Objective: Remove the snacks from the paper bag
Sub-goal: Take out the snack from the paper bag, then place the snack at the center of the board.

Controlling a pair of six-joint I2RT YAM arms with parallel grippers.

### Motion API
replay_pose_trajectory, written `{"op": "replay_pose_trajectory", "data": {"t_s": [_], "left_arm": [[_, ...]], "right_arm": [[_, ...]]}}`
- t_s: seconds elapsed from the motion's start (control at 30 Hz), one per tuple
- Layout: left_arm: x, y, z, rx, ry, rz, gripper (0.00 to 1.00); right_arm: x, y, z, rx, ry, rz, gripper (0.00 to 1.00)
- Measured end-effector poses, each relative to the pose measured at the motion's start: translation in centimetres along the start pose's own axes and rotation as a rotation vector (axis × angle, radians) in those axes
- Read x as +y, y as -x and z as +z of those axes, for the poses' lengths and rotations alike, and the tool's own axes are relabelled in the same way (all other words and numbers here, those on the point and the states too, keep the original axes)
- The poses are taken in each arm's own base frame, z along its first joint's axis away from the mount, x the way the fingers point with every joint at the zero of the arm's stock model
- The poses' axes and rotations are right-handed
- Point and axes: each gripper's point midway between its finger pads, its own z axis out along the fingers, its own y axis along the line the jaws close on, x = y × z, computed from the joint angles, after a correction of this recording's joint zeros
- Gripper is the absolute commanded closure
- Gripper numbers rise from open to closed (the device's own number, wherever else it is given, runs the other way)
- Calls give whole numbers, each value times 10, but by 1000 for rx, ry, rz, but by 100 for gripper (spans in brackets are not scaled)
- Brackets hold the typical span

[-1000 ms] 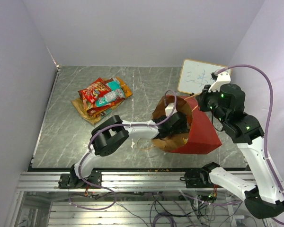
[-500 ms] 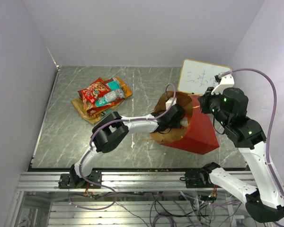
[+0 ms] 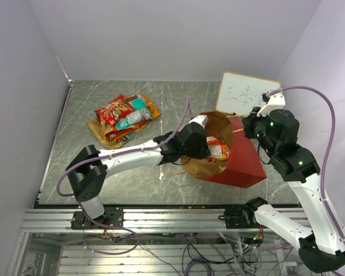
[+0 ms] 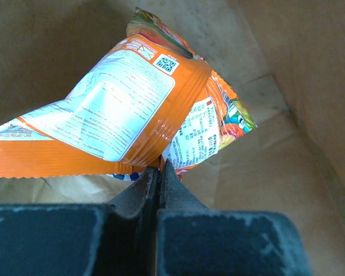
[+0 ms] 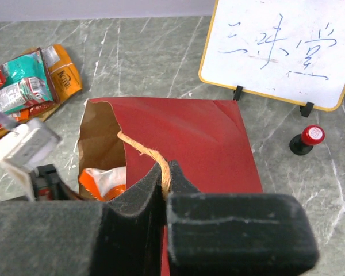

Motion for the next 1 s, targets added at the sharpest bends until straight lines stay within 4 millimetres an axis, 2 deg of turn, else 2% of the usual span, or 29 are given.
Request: {"op": "replay_pose_trajectory", "data": {"t_s": [0.1,0.33,0.57,0.7,0.83,0.9,0.93,1.0], "left_arm": [[-4,2,-18,-5,-27,2,93],[19,-12,-63,22,19,26,93],[35,18,-122,-64,75,84,93],[70,64,-153,-146,194,43,93],[133,127,-188,-293,371,-35,93],[160,150,-204,-352,449,-57,93],[182,165,-215,-388,505,-77,93],[207,183,-224,-419,557,-96,93]], "right_arm": [[-1,-1,1,0,-6,-5,100],[-2,-1,3,2,-7,-30,100],[-2,0,2,-1,-5,-43,100],[-2,3,0,-17,-3,-43,100],[-2,8,-1,-37,2,-40,100],[-1,8,-2,-38,6,-41,100],[0,9,-2,-38,10,-42,100],[1,8,-1,-37,16,-41,100]]}}
